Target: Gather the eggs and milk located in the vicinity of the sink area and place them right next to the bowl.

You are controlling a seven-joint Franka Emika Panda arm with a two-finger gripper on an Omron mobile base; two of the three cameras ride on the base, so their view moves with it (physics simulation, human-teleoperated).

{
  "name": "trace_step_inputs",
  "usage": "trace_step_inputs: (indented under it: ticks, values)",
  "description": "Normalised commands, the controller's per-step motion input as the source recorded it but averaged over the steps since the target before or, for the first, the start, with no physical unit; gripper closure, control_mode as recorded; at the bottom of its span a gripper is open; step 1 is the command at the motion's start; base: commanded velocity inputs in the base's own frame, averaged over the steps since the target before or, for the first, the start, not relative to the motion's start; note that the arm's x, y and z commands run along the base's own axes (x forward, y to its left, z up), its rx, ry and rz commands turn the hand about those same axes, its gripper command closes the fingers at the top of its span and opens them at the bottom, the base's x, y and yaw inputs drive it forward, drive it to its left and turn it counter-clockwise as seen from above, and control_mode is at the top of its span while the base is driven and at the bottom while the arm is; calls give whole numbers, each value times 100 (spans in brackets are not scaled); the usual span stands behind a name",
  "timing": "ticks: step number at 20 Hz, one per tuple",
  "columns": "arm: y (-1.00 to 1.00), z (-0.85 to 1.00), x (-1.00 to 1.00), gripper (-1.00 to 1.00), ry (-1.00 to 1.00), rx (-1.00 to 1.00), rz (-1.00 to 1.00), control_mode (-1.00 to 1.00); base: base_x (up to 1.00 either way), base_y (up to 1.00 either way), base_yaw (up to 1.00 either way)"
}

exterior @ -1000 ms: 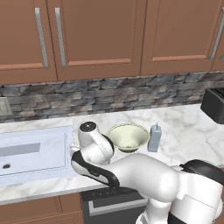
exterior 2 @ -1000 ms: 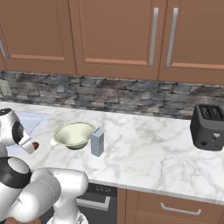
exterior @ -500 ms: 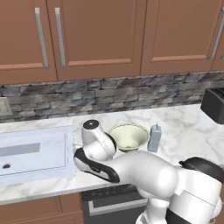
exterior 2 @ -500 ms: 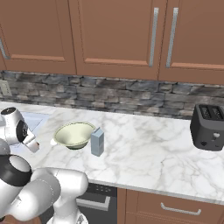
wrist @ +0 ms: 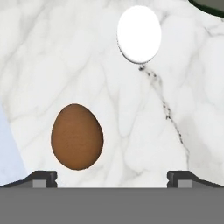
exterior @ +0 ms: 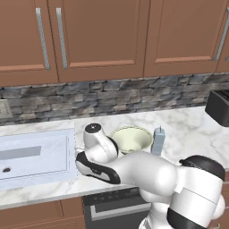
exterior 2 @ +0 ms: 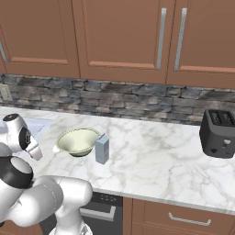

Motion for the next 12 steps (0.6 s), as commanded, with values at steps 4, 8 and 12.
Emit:
trace_step_inputs:
  ticks: [4, 8, 12]
  values:
    - [0, -14, 8, -100, 0, 0, 0, -100, 0, 0, 0]
    - [0, -12, 8, -100, 0, 0, 0, -100, 0, 0, 0]
    - [0, -11, 9, -100, 0, 0, 0, -100, 0, 0, 0]
